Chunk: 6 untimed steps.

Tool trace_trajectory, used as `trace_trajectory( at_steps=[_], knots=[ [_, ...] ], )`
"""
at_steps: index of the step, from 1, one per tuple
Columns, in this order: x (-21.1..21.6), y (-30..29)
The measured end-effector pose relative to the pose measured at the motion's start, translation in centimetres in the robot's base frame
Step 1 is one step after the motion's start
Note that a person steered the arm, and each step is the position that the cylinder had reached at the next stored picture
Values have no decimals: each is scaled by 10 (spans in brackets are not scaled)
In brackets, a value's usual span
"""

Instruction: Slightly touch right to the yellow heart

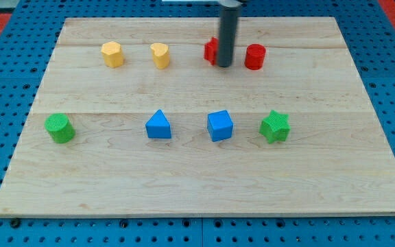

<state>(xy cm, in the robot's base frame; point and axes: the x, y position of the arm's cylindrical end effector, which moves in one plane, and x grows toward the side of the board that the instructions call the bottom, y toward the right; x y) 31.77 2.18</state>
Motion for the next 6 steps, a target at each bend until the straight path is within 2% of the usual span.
trace_trajectory(
  at_steps=[3, 5, 6],
  knots=[
    [-8, -68],
    [18, -69],
    [18, -47]
  ],
)
